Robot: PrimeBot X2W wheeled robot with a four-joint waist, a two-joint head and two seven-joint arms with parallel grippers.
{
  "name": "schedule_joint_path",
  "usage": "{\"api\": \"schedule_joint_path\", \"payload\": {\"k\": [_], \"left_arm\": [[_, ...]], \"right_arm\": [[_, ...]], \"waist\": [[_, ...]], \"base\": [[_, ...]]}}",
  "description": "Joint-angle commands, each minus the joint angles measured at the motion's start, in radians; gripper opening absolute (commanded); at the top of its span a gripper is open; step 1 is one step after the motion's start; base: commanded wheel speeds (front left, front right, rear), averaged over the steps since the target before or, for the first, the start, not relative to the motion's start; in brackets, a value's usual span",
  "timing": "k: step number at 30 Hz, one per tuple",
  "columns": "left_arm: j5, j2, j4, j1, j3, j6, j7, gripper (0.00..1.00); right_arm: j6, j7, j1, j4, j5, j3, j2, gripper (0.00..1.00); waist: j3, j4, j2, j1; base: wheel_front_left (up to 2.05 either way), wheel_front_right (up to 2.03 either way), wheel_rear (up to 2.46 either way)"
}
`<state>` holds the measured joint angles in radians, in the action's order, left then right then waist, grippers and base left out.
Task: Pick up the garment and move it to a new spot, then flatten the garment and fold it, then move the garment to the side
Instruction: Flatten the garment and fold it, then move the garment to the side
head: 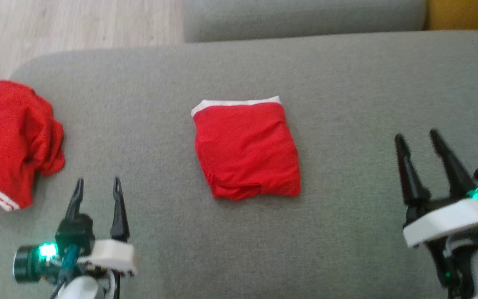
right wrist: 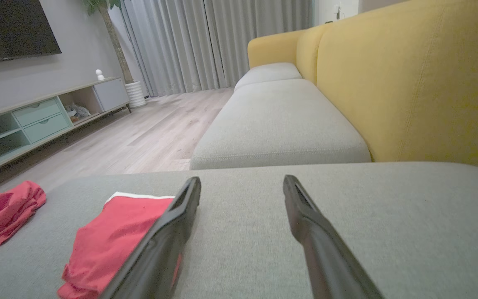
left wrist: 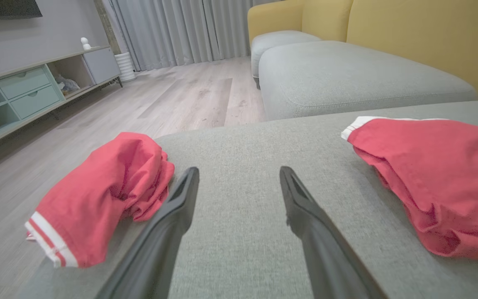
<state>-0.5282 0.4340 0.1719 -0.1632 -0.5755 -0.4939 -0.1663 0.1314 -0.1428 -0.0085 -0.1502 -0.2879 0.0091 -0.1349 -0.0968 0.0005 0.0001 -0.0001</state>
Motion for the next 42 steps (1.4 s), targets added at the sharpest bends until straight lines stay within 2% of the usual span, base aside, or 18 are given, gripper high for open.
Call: {"api": "schedule_joint_path", "payload": {"k": [1, 11, 34, 38, 42], "left_arm": [[-0.002, 0.038, -0.042, -0.019, 0.049, -0.011, 0.005, 1.0], [-0.016, 0.072, -0.105, 0.071, 0.038, -0.04, 0.049, 1.0], [-0.025, 0.079, -0.117, 0.068, 0.035, -0.051, 0.057, 1.0], [-0.015, 0.076, -0.13, 0.047, 0.028, -0.054, 0.06, 1.0], [0.003, 0.06, -0.131, -0.009, 0.016, -0.034, 0.039, 1.0]], "right_arm": [[-0.001, -0.013, -0.002, -0.044, 0.011, 0.019, 0.0, 1.0], [-0.001, -0.061, 0.088, -0.073, 0.033, 0.024, 0.037, 1.0], [-0.001, -0.097, 0.083, -0.096, 0.054, 0.021, 0.036, 1.0], [-0.001, -0.102, 0.071, -0.1, 0.056, 0.006, 0.03, 1.0], [-0.001, -0.118, 0.036, -0.078, 0.04, -0.007, 0.012, 1.0]], "waist": [[0.028, -0.021, -0.0001, 0.0001], [0.082, -0.032, -0.0001, 0.0001], [0.08, -0.031, -0.0001, 0.0001], [0.056, -0.017, -0.0001, 0.0001], [0.008, 0.026, -0.0001, 0.0001]], "base": [[0.0, 0.0, 0.0], [0.0, 0.0, 0.0], [0.0, 0.0, 0.0], [0.0, 0.0, 0.0], [0.0, 0.0, 0.0]]}}
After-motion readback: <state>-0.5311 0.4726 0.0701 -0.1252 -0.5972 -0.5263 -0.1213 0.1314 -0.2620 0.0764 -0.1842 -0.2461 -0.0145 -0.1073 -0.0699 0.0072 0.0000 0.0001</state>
